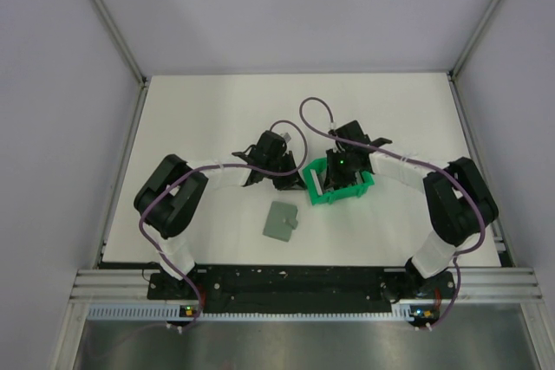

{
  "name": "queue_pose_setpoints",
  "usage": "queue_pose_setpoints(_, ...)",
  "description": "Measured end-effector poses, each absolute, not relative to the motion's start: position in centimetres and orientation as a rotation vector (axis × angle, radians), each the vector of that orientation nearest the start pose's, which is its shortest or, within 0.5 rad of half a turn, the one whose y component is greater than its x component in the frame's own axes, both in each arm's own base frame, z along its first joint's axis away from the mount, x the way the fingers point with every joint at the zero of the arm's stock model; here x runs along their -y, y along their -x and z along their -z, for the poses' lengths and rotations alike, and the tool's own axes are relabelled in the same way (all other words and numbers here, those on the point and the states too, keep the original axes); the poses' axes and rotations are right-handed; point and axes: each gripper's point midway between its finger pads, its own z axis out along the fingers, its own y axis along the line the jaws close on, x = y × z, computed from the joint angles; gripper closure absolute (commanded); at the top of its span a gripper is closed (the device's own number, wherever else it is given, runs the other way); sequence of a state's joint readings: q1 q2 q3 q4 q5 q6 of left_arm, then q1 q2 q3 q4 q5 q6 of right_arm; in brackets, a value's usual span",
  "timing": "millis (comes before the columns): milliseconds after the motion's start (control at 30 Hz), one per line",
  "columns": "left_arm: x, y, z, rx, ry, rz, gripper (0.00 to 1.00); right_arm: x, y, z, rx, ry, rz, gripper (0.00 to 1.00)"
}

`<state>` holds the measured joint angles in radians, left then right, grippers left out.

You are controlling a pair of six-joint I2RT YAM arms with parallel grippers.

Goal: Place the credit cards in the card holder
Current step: Pick up the credit card from the storage box.

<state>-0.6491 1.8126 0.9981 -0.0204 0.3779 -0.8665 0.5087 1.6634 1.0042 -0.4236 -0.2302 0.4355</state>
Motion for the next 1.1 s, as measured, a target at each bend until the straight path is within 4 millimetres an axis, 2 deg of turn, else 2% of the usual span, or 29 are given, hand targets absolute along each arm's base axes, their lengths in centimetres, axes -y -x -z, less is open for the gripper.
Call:
queue_pose_setpoints(133,33.3,-28.3,-4.8,-2.659,0.093,1.072,0.96,-22.0,-28.3,-4.6,-2.741,0.188,-0.576,0.96)
queue_pose_setpoints(167,33.3,-28.3,-4.8,-2.659,0.093,1.072,0.96,-22.0,-28.4,-4.9,-2.734,0.187,-0.573,1.0)
queue_pose_setpoints(400,33.3,-28.3,-4.8,-2.659,0.094,1.071,0.95,-21.9,-29.5,-7.8,-2.641,0.189,-0.565,1.0)
queue_pose_setpoints(500,33.3,-28.3,-4.7,-2.658,0.093,1.07,0.91,-21.6,-29.6,-8.8,-2.611,0.184,-0.554,1.0)
queue_pose_setpoints(700,33.0,-28.1,-4.6,-2.656,0.094,1.058,0.71,-21.1,-29.6,-10.6,-2.564,0.169,-0.539,1.0)
queue_pose_setpoints(767,32.7,-28.1,-4.8,-2.65,0.098,1.048,0.61,-21.1,-29.6,-11.5,-2.54,0.155,-0.552,1.0)
queue_pose_setpoints(833,32.5,-28.1,-5.1,-2.636,0.097,1.041,0.53,-21.2,-29.6,-12.4,-2.519,0.131,-0.568,1.0)
queue_pose_setpoints(933,32.3,-28.3,-5.9,-2.611,0.1,1.036,0.48,-21.5,-29.6,-13.7,-2.487,0.08,-0.611,1.0)
queue_pose_setpoints(1000,32.1,-28.5,-6.6,-2.59,0.102,1.034,0.39,-21.9,-29.7,-14.4,-2.455,0.044,-0.658,1.0)
queue_pose_setpoints(1100,31.4,-28.6,-7.3,-2.564,0.111,1.007,0.28,-22.3,-29.1,-14.4,-2.434,-0.005,-0.722,1.0)
